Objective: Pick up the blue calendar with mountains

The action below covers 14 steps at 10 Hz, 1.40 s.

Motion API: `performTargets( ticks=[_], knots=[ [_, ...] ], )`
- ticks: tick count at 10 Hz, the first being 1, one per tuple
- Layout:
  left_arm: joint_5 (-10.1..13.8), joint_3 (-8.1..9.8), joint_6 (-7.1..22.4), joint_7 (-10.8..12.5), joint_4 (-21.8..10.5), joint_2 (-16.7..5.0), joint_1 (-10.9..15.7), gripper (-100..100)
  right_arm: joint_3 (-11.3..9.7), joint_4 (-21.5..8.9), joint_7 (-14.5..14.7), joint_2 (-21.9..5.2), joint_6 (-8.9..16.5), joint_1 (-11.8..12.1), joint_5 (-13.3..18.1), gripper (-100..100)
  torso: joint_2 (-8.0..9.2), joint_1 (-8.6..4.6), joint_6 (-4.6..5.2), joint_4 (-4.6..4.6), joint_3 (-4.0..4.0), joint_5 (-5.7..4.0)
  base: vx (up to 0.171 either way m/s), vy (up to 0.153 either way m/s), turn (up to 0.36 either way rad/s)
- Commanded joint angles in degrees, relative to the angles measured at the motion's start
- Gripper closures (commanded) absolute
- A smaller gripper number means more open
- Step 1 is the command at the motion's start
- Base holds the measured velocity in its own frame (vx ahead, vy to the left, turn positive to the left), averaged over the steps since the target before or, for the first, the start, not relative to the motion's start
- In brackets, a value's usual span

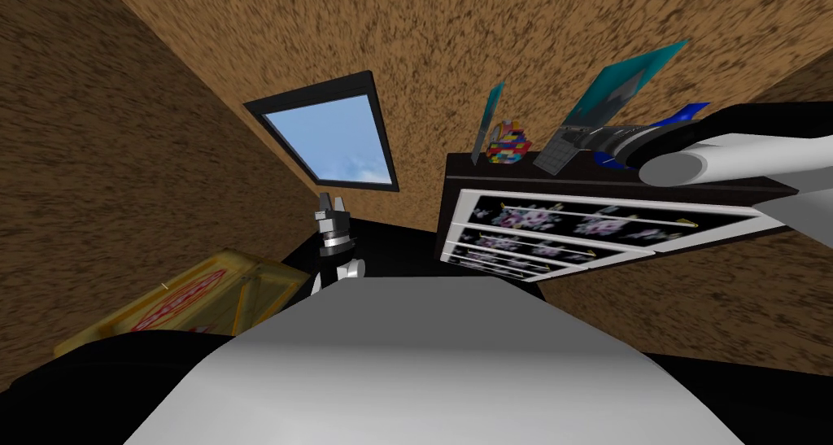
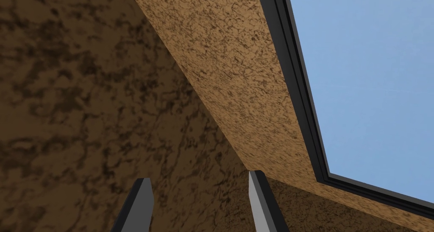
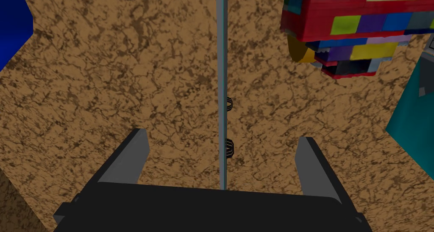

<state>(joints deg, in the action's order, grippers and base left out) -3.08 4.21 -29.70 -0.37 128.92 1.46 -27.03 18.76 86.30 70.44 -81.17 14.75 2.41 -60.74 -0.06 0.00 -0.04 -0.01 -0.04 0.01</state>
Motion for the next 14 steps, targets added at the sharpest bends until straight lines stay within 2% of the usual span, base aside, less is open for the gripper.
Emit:
performTargets(
  ticks=[1, 2, 3, 7, 8, 9, 11, 12, 14],
  knots=[
    [0.00, 0.00, 0.00, 0.00, 0.00, 0.00, 0.00, 0, -0.61, -0.20, 0.13, 0.08, 0.25, -2.14, 0.31, -100, 0.00, 0.00, 0.00, 0.00, 0.00, 0.00, 0.000, 0.000, 0.000],
    [0.00, 0.00, 0.00, 0.00, 0.00, 0.00, 0.00, 0, -0.58, -0.40, 0.35, -0.31, -0.25, -1.21, -0.41, -100, -0.02, -0.03, 0.00, -0.01, -0.01, -0.01, 0.000, 0.000, 0.000],
    [0.00, 0.00, 0.00, 0.00, 0.00, 0.00, 0.00, 0, -0.68, -0.48, 0.41, -0.36, -0.32, -1.34, -0.47, 100, -0.02, -0.04, 0.01, -0.01, -0.01, -0.02, 0.000, 0.000, 0.000],
    [0.00, 0.00, 0.00, 0.00, 0.00, 0.00, 0.00, 0, -0.65, -0.48, 0.44, -0.39, -0.33, -1.34, -0.43, 100, -0.01, -0.03, 0.00, -0.01, -0.01, -0.04, 0.000, 0.000, 0.000],
    [0.00, 0.00, 0.00, 0.00, 0.00, 0.00, 0.00, 0, -0.66, -0.48, 0.45, -0.38, -0.33, -1.33, -0.43, 0, -0.01, -0.02, 0.00, -0.01, -0.01, -0.03, 0.000, 0.000, 0.000],
    [0.00, 0.00, 0.00, 0.00, 0.00, 0.00, 0.00, 0, 2.21, 2.38, -2.42, 2.48, 0.07, 1.53, 2.43, 100, 0.00, -0.02, 0.00, -0.01, -0.01, -0.03, 0.013, -0.029, 0.209],
    [0.00, 0.00, 0.00, 0.00, 0.00, 0.00, 0.00, 0, 4.71, 3.47, -5.08, 2.73, 0.07, 4.80, 4.45, 100, -0.26, 0.08, -0.32, -0.27, -0.27, -0.18, 0.010, -0.028, 0.095],
    [0.00, 0.00, 0.00, 0.00, 0.00, 0.00, 0.00, 0, 6.89, 5.99, -6.69, 5.09, -0.11, 6.57, 6.39, 100, -0.28, 0.07, -0.18, -0.31, -0.29, -0.26, 0.022, -0.018, 0.161],
    [0.00, 0.00, 0.00, 0.00, 0.00, 0.00, 0.00, 0, 10.03, 7.14, -9.92, 5.38, -0.11, 10.09, 8.59, 100, -0.43, 0.15, -0.43, -0.49, -0.46, -0.39, 0.007, -0.019, 0.091]
  ],
)
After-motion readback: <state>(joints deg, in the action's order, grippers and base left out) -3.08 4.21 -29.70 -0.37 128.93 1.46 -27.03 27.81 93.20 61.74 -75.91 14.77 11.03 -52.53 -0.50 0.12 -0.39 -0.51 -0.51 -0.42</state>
